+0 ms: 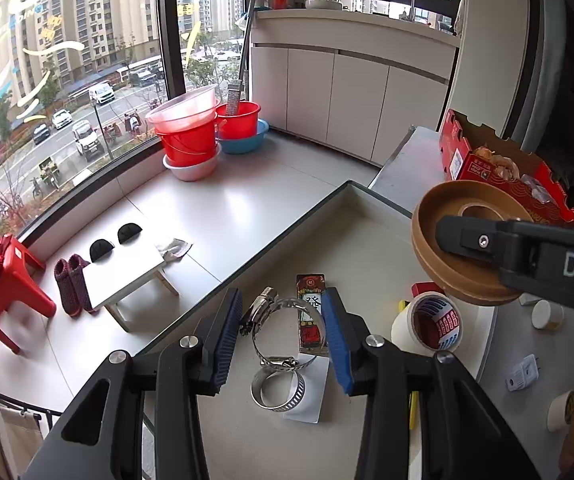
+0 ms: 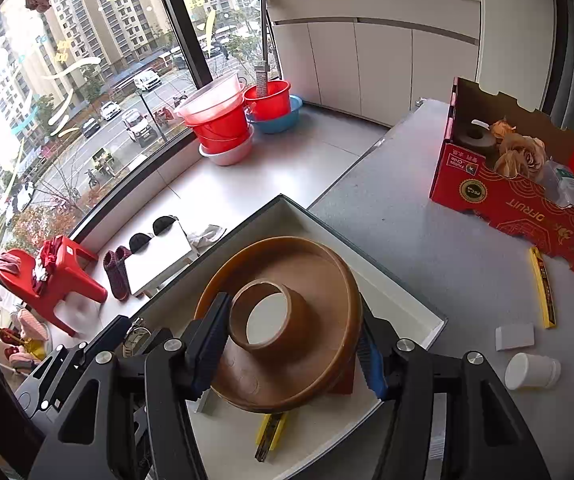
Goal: Organize rigid objects
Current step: 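Carry the hose clamp and tan ring dish over the tray with both tools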
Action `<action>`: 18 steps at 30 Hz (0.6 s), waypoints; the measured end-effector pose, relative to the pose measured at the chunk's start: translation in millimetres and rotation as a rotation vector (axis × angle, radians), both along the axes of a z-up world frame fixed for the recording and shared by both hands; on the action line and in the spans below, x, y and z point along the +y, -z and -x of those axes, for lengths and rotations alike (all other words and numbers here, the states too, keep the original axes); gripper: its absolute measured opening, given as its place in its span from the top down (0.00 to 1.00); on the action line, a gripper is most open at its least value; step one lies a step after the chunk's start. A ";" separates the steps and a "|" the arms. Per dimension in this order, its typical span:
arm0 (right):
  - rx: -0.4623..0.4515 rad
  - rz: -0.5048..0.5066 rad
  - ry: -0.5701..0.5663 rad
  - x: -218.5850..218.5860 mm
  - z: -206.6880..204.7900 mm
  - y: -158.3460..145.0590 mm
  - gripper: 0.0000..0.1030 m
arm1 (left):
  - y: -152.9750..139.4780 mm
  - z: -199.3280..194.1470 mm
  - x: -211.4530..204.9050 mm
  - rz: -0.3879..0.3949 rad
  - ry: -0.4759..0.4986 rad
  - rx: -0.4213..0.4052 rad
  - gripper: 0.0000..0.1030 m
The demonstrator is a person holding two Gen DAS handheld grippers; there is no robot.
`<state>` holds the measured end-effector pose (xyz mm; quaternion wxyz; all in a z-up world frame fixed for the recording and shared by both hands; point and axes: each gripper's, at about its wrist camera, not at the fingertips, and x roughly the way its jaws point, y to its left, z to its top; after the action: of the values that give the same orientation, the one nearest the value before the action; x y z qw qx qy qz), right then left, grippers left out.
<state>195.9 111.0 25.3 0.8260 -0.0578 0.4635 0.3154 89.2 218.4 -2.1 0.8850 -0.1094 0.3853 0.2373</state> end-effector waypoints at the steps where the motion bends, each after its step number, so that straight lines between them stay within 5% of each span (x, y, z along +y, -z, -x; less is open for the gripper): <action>1: 0.001 0.000 0.000 0.8 -0.9 0.3 0.42 | 0.5 -0.9 0.2 0.001 -0.001 0.000 0.57; 18: 0.037 -0.001 0.013 9.0 -17.4 22.2 0.42 | 16.3 -13.7 2.2 0.016 0.002 0.031 0.57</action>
<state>213.2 120.0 3.2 0.8194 -0.0484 0.4791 0.3110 102.9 220.6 -18.5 0.8782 -0.1123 0.4010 0.2352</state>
